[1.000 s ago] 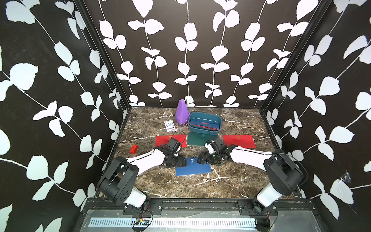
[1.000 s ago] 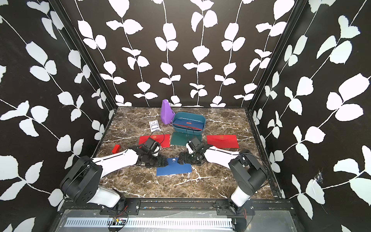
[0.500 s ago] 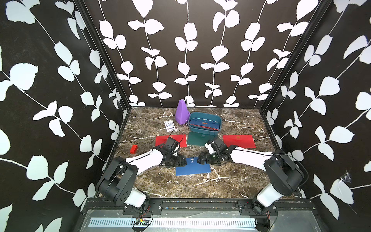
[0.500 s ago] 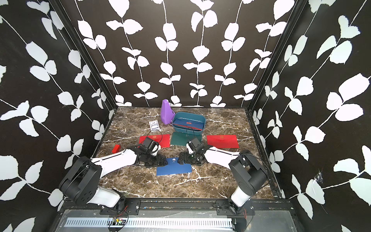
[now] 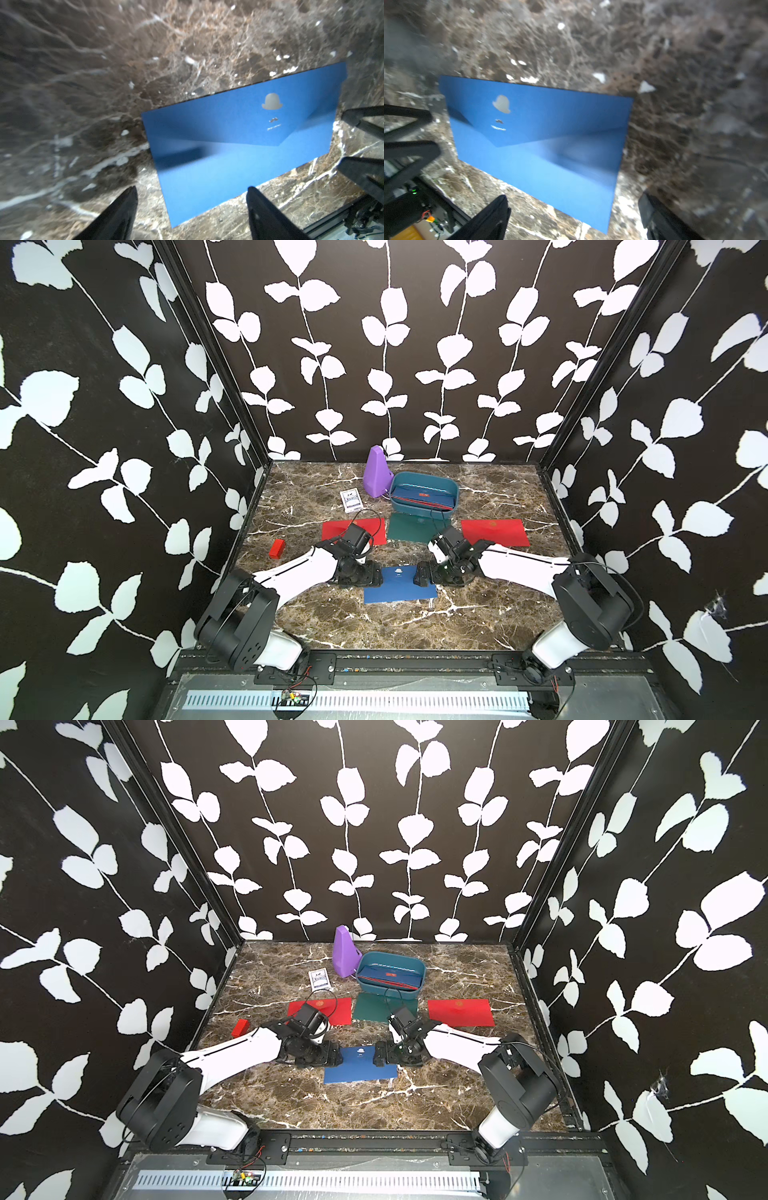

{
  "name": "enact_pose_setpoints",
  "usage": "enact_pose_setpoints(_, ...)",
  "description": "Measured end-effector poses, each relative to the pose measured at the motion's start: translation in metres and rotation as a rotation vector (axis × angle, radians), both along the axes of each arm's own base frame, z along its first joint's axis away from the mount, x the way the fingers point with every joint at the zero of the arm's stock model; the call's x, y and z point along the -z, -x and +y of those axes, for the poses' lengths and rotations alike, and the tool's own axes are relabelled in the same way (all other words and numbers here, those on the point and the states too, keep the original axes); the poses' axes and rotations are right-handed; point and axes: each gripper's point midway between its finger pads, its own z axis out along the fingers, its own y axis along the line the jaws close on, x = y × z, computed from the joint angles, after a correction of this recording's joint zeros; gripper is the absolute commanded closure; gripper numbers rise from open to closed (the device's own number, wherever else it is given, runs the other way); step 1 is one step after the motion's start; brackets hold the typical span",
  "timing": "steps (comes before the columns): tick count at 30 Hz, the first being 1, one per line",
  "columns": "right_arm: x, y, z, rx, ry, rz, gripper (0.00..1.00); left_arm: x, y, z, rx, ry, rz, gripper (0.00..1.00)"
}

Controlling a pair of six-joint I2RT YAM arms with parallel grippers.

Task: Put the sealed envelopes into the storage box
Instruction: Pick up the envelope from the center of the board.

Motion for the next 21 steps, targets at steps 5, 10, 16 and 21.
enact_pose_setpoints(5,0.002,0.011,-0.01,0.005,0.03,0.035,0.01,0.005,0.005,-0.005,0.012,0.039,0.013,0.15)
enact_pose_setpoints(10,0.0,0.008,-0.002,0.044,-0.038,0.017,0.01,0.013,0.006,-0.015,0.026,0.093,0.023,0.15)
enact_pose_setpoints(16,-0.002,-0.001,0.02,0.044,-0.117,-0.003,0.01,0.012,0.002,-0.022,0.036,0.125,0.017,0.15)
enact_pose_setpoints(21,0.0,-0.001,0.02,0.055,-0.117,0.005,0.01,0.013,0.002,-0.022,0.037,0.126,0.021,0.15)
